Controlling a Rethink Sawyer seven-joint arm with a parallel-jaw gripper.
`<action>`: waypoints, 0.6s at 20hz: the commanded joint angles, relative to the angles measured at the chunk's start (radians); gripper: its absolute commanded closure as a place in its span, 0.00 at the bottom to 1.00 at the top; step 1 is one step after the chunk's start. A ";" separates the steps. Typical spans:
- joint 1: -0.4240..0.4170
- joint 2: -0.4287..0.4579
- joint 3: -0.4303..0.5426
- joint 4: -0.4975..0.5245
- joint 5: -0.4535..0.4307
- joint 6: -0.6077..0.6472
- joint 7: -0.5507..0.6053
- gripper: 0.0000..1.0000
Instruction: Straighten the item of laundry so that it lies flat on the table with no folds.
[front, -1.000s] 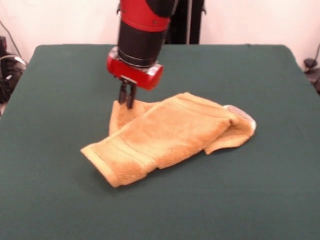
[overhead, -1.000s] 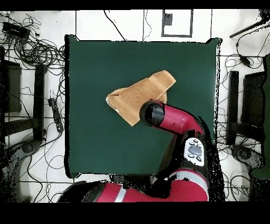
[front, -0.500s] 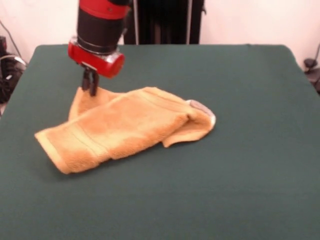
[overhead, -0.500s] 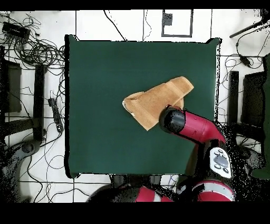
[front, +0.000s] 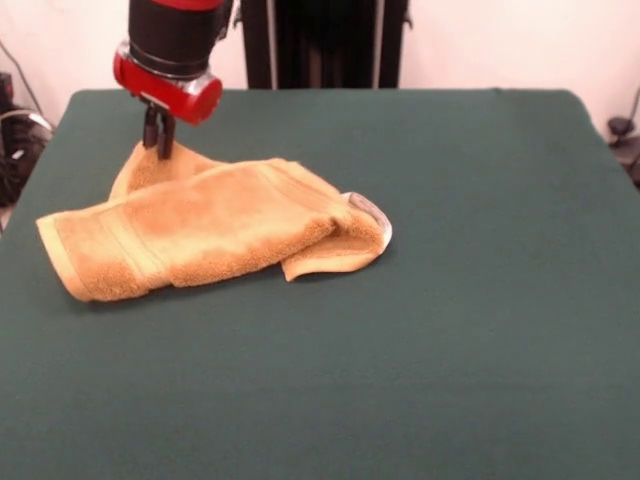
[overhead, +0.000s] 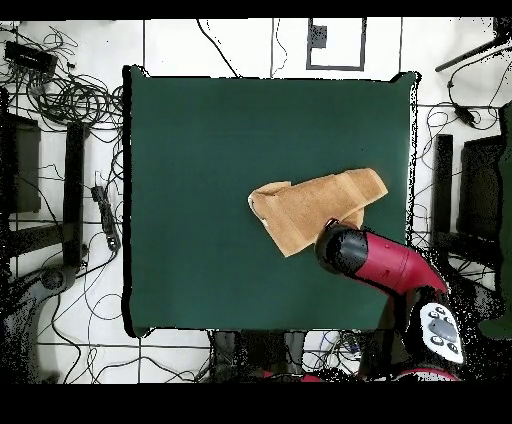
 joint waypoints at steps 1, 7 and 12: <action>0.018 0.043 0.117 0.095 -0.031 -0.092 0.106 1.00; -0.019 0.047 0.160 0.108 -0.037 -0.117 0.088 0.00; -0.031 0.055 0.176 0.105 -0.043 -0.128 0.076 0.00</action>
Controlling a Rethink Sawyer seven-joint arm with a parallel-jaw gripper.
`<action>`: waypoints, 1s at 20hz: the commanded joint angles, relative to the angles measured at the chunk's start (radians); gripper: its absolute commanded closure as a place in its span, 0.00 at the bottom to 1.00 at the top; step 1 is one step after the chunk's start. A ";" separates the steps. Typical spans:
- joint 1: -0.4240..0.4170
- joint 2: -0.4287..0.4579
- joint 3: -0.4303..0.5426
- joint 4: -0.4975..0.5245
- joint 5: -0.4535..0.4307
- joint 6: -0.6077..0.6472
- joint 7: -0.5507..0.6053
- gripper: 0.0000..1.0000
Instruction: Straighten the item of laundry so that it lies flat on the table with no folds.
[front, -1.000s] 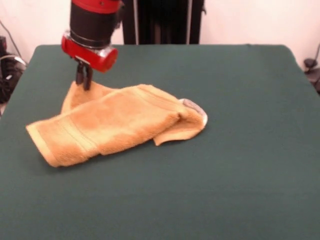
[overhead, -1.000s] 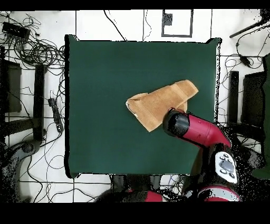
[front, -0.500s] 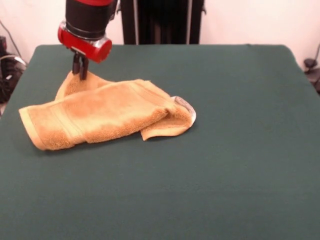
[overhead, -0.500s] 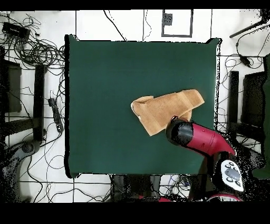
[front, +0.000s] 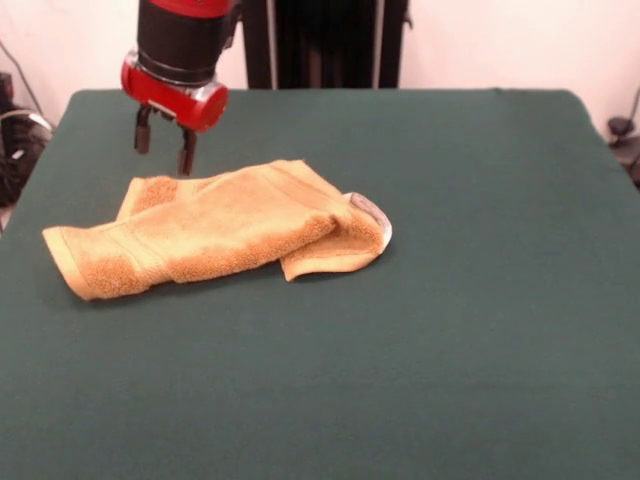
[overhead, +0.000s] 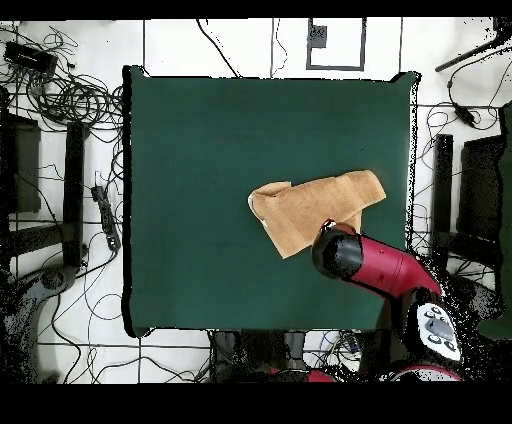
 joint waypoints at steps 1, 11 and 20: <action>-0.015 0.049 0.156 0.079 -0.036 -0.049 0.074 0.00; 0.024 0.026 0.154 0.082 0.019 0.072 0.102 0.00; 0.031 0.024 0.177 0.089 0.037 0.079 0.113 0.00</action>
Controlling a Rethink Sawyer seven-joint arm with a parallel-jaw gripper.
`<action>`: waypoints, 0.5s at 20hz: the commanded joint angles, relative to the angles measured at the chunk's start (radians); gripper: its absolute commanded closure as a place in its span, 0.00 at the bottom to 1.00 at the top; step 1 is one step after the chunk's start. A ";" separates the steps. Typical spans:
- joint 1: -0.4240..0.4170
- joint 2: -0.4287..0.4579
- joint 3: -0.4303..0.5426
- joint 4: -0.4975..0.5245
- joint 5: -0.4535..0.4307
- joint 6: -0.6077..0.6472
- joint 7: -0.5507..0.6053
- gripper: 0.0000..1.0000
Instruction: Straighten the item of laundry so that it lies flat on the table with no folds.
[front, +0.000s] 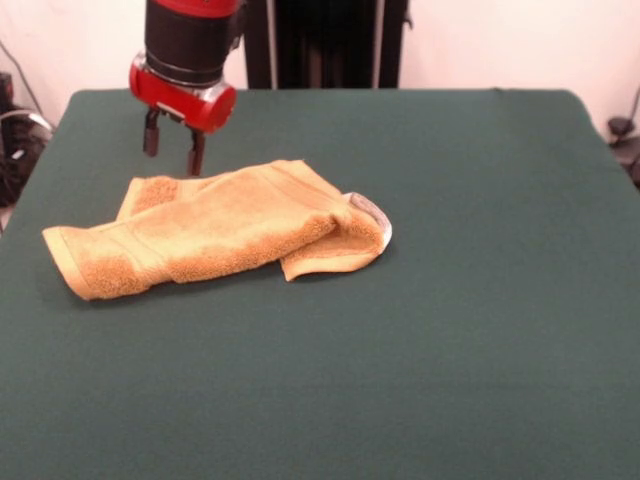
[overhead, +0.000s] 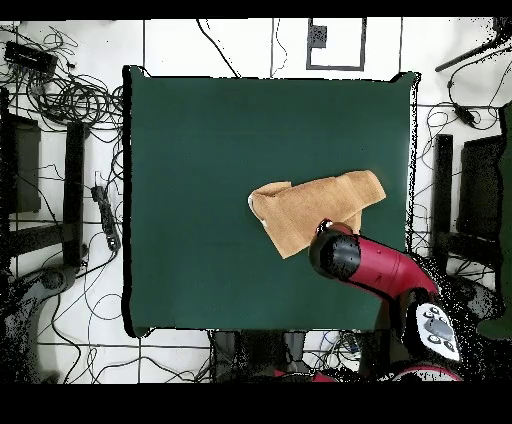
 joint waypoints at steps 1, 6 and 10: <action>0.030 0.037 0.158 0.066 0.034 0.080 0.108 0.00; 0.028 0.067 0.147 -0.004 0.014 0.029 0.097 0.00; 0.044 0.046 0.142 -0.026 0.027 0.041 0.109 0.00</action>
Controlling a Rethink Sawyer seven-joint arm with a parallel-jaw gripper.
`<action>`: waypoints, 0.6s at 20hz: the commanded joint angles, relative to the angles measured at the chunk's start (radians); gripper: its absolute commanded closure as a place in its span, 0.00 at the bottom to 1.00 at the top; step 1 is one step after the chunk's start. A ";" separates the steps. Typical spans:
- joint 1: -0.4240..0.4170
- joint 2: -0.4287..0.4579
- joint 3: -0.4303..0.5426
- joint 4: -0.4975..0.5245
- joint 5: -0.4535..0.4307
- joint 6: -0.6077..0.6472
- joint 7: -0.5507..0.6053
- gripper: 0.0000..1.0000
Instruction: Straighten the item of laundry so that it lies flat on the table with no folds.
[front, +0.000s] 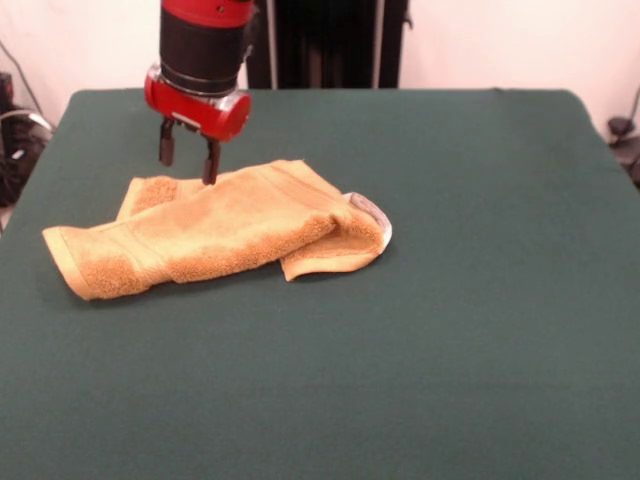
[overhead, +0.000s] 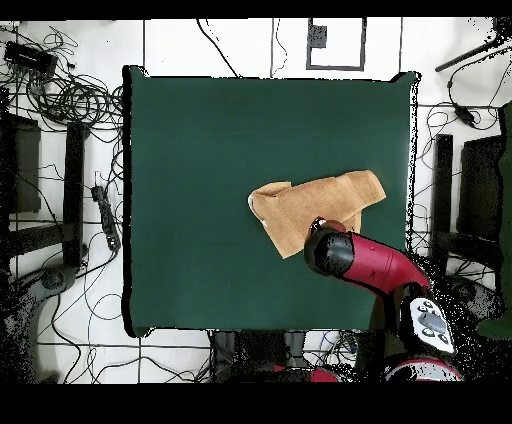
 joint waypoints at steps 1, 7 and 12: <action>0.049 0.030 0.113 -0.023 0.028 0.040 0.114 0.00; 0.054 0.021 0.129 0.005 0.052 0.044 0.140 0.00; 0.054 -0.014 0.157 0.076 0.078 0.066 0.161 0.00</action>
